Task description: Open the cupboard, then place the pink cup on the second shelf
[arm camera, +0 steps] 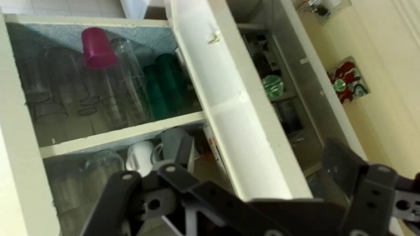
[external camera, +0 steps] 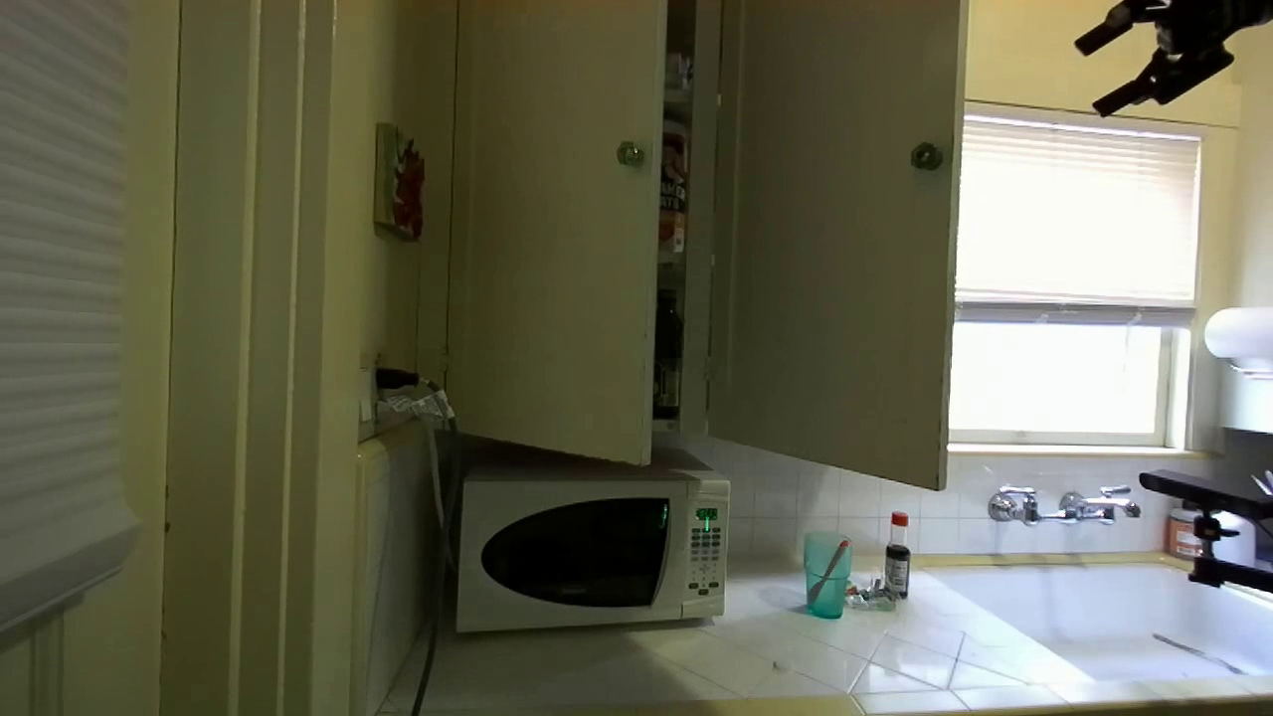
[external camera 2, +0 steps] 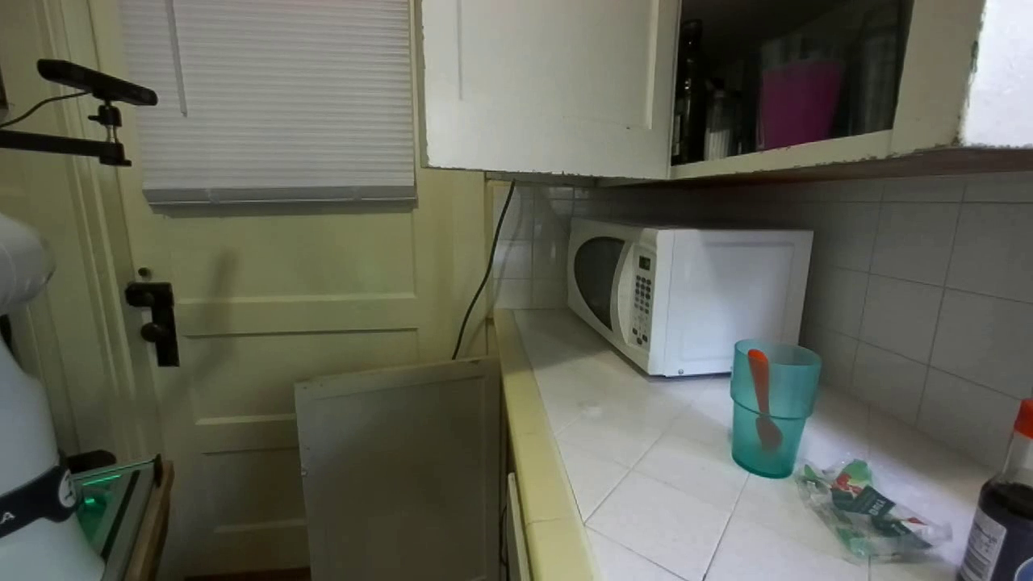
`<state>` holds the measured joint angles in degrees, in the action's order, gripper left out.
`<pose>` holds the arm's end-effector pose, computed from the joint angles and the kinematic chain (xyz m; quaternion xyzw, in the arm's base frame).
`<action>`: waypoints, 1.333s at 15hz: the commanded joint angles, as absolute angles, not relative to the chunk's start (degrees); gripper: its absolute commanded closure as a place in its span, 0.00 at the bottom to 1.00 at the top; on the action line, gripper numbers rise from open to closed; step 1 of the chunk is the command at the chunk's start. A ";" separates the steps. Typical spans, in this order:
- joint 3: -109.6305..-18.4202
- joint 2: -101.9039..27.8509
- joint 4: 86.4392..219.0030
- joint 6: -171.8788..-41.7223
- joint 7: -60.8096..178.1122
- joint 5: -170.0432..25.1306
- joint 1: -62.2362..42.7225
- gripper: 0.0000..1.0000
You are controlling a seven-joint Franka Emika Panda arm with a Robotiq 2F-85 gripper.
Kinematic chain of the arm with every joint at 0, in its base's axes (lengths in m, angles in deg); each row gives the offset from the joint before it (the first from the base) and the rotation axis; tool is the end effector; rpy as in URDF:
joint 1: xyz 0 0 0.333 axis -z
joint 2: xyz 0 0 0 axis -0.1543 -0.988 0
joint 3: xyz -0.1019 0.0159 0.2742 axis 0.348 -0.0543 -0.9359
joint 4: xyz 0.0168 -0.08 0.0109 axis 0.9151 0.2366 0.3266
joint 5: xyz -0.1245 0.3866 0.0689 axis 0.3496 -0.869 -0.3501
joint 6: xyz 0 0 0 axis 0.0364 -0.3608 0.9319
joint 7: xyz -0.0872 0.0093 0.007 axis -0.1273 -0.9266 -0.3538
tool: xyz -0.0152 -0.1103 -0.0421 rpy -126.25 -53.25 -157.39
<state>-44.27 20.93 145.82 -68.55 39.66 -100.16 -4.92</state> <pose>0.1923 -0.2079 0.9376 -0.8493 0.0452 -0.4964 0.1739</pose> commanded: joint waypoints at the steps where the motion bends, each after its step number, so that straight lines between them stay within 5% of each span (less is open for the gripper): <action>1: -47.13 21.83 152.07 -79.23 41.21 -94.15 -0.76 0.00; 7: -52.06 17.93 157.45 -93.57 42.93 -93.60 -4.90 0.00; 20: -51.09 17.34 158.73 -91.87 45.59 -94.97 -7.94 0.00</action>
